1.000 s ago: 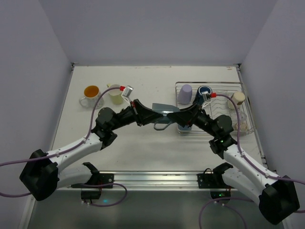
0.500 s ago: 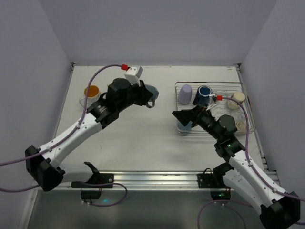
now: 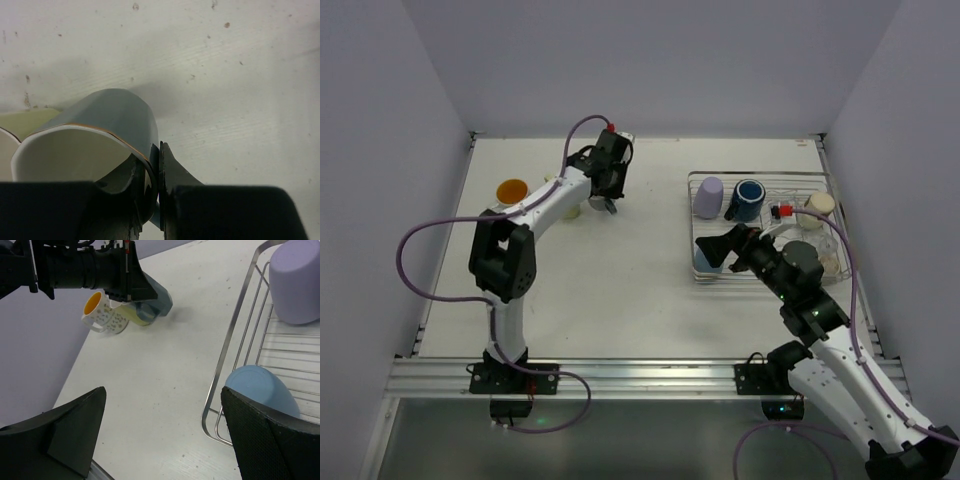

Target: Unload the cups from the dish rack

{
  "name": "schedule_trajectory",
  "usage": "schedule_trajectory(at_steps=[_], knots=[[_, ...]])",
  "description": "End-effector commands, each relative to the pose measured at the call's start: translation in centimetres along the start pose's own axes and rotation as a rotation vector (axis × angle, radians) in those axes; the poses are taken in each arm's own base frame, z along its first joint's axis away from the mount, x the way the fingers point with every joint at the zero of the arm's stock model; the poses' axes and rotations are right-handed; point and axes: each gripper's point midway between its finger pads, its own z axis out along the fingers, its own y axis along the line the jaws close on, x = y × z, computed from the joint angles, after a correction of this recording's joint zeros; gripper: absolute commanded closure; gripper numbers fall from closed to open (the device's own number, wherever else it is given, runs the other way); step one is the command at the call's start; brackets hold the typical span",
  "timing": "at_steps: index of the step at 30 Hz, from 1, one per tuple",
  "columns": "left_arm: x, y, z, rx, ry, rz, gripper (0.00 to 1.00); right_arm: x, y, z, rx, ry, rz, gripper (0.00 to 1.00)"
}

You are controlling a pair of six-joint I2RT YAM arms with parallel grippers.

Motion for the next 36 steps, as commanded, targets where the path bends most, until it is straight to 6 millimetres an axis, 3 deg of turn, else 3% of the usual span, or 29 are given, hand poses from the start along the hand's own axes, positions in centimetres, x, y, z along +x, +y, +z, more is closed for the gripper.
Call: schedule_trajectory(at_steps=[1,8,13,16,21,22,24,28,29,30,31,32,33,34,35,36], knots=[[-3.6,1.3,-0.4,-0.035,-0.064,0.060,1.00,-0.8,-0.3,-0.5,0.033,-0.017,-0.044,0.01],[-2.3,2.1,3.2,-0.057,0.011,0.078,1.00,-0.2,-0.8,-0.2,0.042,0.002,-0.043,0.01],[-2.4,2.3,3.8,-0.038,0.017,0.060,0.98,-0.2,-1.4,-0.1,0.079,0.007,-0.047,0.01],[-2.4,2.5,3.7,-0.035,0.019,0.051,0.72,-0.7,-1.7,-0.1,0.116,0.008,-0.054,0.01],[-3.1,2.6,2.3,-0.034,-0.008,0.033,0.45,-1.4,-3.6,0.1,0.242,0.018,-0.092,0.01],[-3.9,2.6,1.2,-0.027,-0.036,0.022,0.37,-2.4,-3.9,0.1,0.274,-0.007,-0.102,0.02],[-4.5,1.9,0.3,0.010,-0.060,0.012,0.30,-2.7,-4.8,0.2,0.328,-0.002,-0.128,0.06],[-6.6,0.5,-4.1,0.114,-0.161,-0.038,0.13,-4.0,-6.6,0.8,0.444,-0.006,-0.170,0.16],[-8.3,0.0,-6.9,0.163,-0.239,-0.048,0.11,-4.1,-6.8,0.9,0.453,-0.002,-0.177,0.18],[-8.0,-0.4,-7.7,0.192,-0.248,-0.066,0.09,-4.4,-7.1,1.0,0.464,-0.002,-0.184,0.23],[-9.2,-0.7,-11.0,0.237,-0.319,-0.072,0.08,-4.9,-6.9,1.1,0.465,-0.005,-0.187,0.26],[-9.7,-1.6,-12.7,0.301,-0.365,-0.077,0.07,-4.7,-7.2,1.5,0.475,0.019,-0.192,0.28],[-8.6,-2.0,-13.1,0.330,-0.356,-0.097,0.07,-4.6,-7.4,1.7,0.486,0.032,-0.200,0.31],[-9.7,-2.2,-17.0,0.379,-0.452,-0.101,0.07,-5.0,-7.3,1.9,0.489,0.030,-0.205,0.32],[-9.1,-2.9,-18.5,0.439,-0.470,-0.095,0.07,-4.8,-7.8,2.2,0.506,0.047,-0.208,0.32],[-6.8,-3.1,-18.0,0.459,-0.438,-0.107,0.07,-4.6,-8.0,2.2,0.518,0.063,-0.213,0.32]])
